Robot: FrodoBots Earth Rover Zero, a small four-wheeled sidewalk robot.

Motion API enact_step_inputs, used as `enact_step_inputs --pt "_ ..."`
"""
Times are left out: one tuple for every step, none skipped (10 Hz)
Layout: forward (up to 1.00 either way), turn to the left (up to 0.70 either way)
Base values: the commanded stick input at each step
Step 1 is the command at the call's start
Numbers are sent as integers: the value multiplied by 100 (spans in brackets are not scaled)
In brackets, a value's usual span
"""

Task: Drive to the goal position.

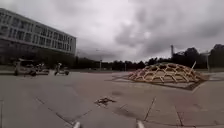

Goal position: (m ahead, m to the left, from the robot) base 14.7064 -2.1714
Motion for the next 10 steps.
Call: enact_step_inputs --pt "100 0" --pt "100 0" --pt "100 0" --pt "100 0" --pt "100 0" --pt "100 0" --pt "100 0" --pt "100 0" --pt "100 0" --pt "100 0"
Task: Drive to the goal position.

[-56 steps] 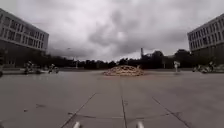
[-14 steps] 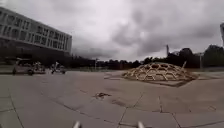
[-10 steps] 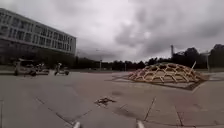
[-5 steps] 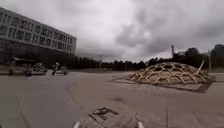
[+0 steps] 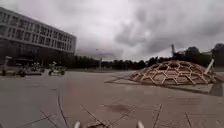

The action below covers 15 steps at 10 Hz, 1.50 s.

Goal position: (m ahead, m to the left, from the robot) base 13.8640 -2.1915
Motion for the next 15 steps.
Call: enact_step_inputs --pt "100 0" --pt "100 0" --pt "100 0" --pt "100 0" --pt "100 0" --pt "100 0" --pt "100 0" --pt "100 0" --pt "100 0" --pt "100 0" --pt "100 0" --pt "100 0" --pt "100 0" --pt "100 0" --pt "100 0"
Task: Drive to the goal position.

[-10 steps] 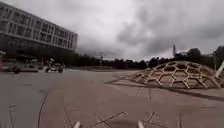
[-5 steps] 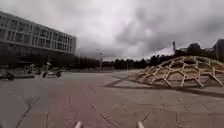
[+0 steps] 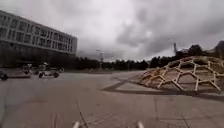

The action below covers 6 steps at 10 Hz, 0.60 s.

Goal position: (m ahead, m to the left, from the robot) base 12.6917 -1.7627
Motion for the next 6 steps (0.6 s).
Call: enact_step_inputs --pt "100 0" --pt "100 0" --pt "100 0" --pt "100 0" --pt "100 0" --pt "100 0"
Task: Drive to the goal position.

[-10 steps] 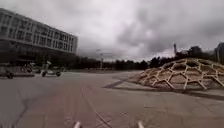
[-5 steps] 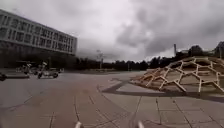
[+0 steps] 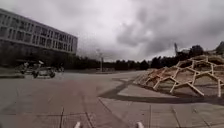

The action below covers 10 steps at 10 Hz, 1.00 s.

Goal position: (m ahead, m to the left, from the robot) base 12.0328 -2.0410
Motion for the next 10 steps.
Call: enact_step_inputs --pt "100 0" --pt "98 0" --pt "99 0" --pt "100 0" --pt "100 0" --pt "100 0" --pt "100 0" --pt "100 0" --pt "100 0" --pt "100 0"
